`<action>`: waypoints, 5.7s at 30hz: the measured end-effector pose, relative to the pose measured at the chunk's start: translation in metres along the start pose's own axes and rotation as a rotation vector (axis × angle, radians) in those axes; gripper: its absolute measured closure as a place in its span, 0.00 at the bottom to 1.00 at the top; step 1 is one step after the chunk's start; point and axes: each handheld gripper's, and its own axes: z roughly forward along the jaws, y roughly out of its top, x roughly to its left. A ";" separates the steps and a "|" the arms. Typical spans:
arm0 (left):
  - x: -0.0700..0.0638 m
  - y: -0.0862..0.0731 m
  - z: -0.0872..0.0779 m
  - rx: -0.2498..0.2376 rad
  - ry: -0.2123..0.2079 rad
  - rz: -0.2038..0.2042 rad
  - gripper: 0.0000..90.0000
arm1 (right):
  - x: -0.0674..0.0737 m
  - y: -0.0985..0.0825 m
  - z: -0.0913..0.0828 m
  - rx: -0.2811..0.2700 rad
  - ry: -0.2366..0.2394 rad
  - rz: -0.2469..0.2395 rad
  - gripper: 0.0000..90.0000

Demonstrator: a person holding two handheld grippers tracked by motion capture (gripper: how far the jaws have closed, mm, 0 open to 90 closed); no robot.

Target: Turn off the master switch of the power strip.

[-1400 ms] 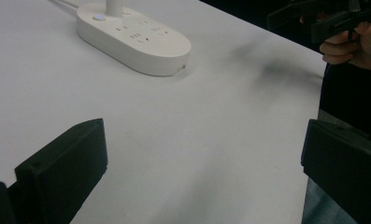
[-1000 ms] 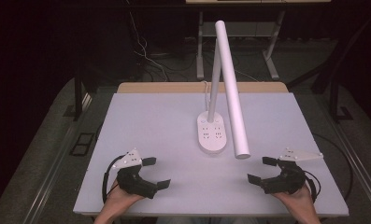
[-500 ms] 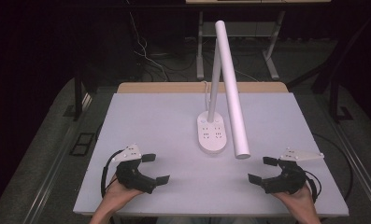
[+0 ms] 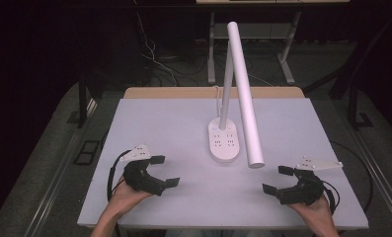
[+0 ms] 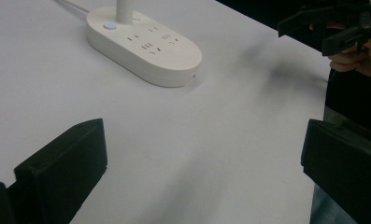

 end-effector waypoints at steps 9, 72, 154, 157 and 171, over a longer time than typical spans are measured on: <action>0.008 0.016 0.005 0.019 0.010 0.021 0.00 | -0.001 0.000 -0.001 -0.010 -0.003 -0.001 0.01; 0.057 0.109 0.058 0.127 0.051 0.052 0.01 | -0.003 -0.001 -0.004 -0.029 -0.010 0.017 0.01; 0.098 0.116 0.163 0.100 0.098 -0.150 1.00 | -0.007 -0.002 -0.006 -0.015 -0.017 0.003 0.01; 0.097 0.114 0.167 0.111 0.094 -0.145 1.00 | -0.007 -0.002 -0.006 -0.015 -0.017 0.002 0.01; 0.095 0.105 0.184 0.137 0.089 -0.149 1.00 | -0.007 -0.003 -0.006 -0.012 -0.017 -0.004 0.01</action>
